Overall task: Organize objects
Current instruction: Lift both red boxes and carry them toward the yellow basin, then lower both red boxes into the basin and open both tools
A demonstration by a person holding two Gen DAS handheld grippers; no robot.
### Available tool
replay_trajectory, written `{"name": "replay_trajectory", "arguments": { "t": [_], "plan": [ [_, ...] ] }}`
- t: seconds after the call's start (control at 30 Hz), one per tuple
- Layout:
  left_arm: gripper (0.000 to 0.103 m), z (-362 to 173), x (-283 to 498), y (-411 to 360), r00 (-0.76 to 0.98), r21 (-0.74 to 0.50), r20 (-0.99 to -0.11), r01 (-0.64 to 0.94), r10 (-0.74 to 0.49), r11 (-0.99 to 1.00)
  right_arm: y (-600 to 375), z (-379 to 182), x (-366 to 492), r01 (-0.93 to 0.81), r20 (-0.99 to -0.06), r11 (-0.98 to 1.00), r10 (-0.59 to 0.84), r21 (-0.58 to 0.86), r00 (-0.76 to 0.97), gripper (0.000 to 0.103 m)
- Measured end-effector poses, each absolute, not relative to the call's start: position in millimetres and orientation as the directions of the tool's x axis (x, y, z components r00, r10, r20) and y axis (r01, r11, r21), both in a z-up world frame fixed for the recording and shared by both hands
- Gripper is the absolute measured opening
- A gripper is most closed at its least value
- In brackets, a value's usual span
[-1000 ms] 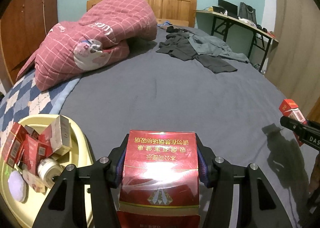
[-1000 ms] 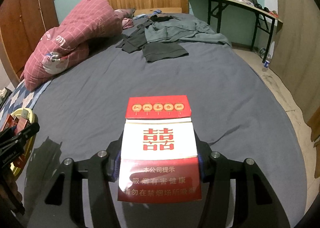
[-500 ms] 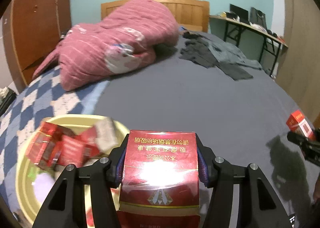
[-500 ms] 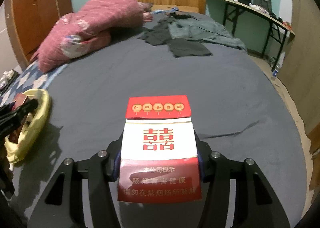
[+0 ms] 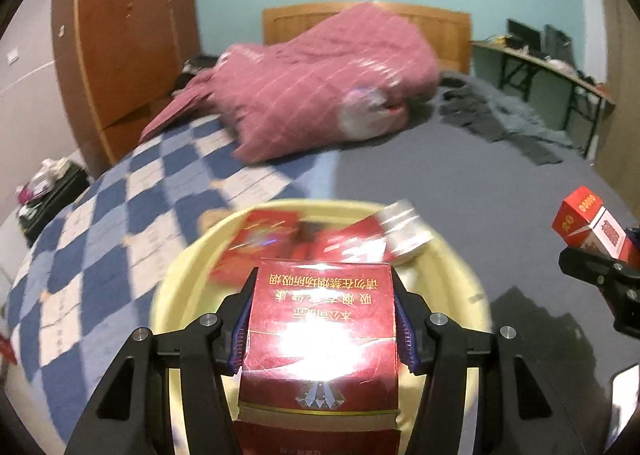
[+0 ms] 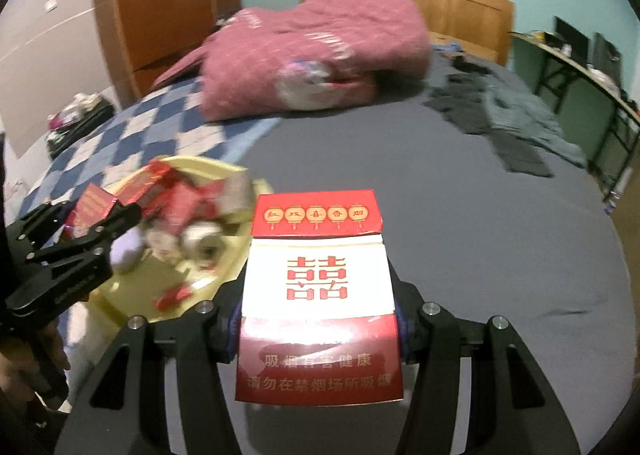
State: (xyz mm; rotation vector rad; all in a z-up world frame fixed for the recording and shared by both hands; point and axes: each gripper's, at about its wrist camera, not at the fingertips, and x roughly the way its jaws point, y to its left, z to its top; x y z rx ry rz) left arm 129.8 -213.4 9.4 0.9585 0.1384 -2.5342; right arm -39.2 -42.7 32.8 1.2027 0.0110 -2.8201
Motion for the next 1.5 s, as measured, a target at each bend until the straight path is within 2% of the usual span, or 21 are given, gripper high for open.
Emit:
{"name": "replay_trajectory", "arguments": {
  "t": [0.27, 0.57, 0.77, 0.97, 1.13, 1.5],
  "plan": [
    [0.056, 4.8, 141.9, -276.5, -0.652, -0.033, -0.680, 0.486, -0.337, -0.873, -125.2, 4.5, -63.6, 0.178, -0.752, -0.982, -0.160, 0.057, -0.639, 0.057],
    [0.056, -2.1, 140.1, -304.5, -0.660, -0.089, -0.686, 0.492, -0.305, -0.866, -157.7, -0.4, -82.2, 0.224, -0.756, -0.974, -0.174, 0.038, -0.631, 0.057],
    [0.056, -4.0, 137.8, -303.2, -0.661, -0.067, -0.676, 0.493, -0.324, -0.867, -167.3, -9.9, -84.4, 0.237, -0.765, -0.971, -0.182, 0.039, -0.618, 0.057],
    [0.056, -30.2, 128.3, -308.9, -0.625, -0.085, -0.722, 0.505, -0.296, -0.859, -181.2, -25.3, -86.9, 0.257, -0.772, -0.966, -0.155, -0.011, -0.617, 0.057],
    [0.055, -43.9, 118.7, -313.7, -0.599, -0.051, -0.730, 0.528, -0.328, -0.848, -185.7, -34.5, -88.7, 0.266, -0.758, -0.963, -0.142, -0.042, -0.637, 0.057],
    [0.055, -49.7, 114.9, -313.8, -0.590, -0.033, -0.730, 0.535, -0.345, -0.844, -182.5, -51.3, -94.6, 0.257, -0.775, -0.966, -0.141, -0.028, -0.616, 0.057]
  ]
}}
